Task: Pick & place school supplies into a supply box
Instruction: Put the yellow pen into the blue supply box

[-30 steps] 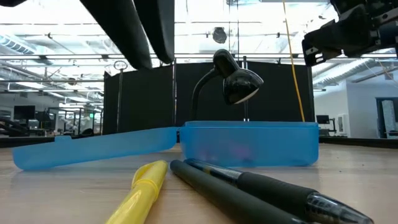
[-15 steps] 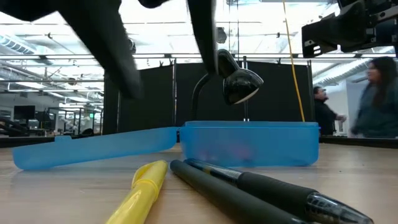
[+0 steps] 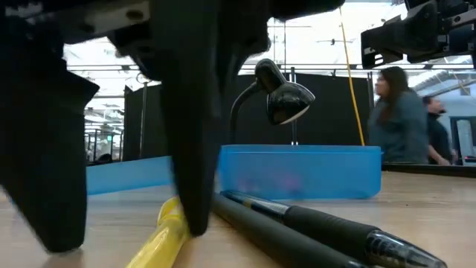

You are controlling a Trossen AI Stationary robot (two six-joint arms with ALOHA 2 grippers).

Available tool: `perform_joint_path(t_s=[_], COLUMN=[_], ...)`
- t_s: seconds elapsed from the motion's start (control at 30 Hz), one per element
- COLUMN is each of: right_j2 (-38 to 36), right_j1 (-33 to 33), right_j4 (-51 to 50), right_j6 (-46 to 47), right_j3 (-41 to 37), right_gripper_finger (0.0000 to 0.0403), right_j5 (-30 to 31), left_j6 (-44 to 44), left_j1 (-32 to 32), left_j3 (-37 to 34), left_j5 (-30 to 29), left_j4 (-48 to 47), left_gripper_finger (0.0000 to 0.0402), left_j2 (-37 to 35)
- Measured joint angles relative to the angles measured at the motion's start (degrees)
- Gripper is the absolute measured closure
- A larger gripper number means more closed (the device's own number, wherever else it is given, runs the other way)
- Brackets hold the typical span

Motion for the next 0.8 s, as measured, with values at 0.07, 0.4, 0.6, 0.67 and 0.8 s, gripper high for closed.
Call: perform_joint_path(t_s=[0.07, 0.4, 0.6, 0.67, 0.8], right_j2=[-0.02, -0.02, -0.02, 0.0, 0.0], right_j1=[0.0, -0.02, 0.0, 0.0, 0.0], right_j4=[0.0, 0.0, -0.03, -0.15, -0.17], right_j6=[0.0, 0.0, 0.02, 0.02, 0.04], right_j3=[0.0, 0.0, 0.0, 0.0, 0.0], right_gripper_finger=[0.0403, 0.0403, 0.0403, 0.0403, 0.0403], right_j5=[0.0, 0.0, -0.02, -0.04, -0.2], left_j6=[-0.09, 1.52, 1.61, 1.64, 1.84], left_j1=[0.23, 2.21, 2.49, 2.47, 2.41], left_j3=[-1.25, -4.94, -4.87, -4.94, -5.0], left_j5=[0.04, 7.89, 12.23, 13.42, 13.01], left_j4=[2.05, 4.57, -1.38, -2.95, -3.53], left_gripper_finger=[0.0183, 0.0183, 0.0184, 0.0184, 0.0183], left_j2=[-0.11, -0.59, -0.39, -0.33, -0.28])
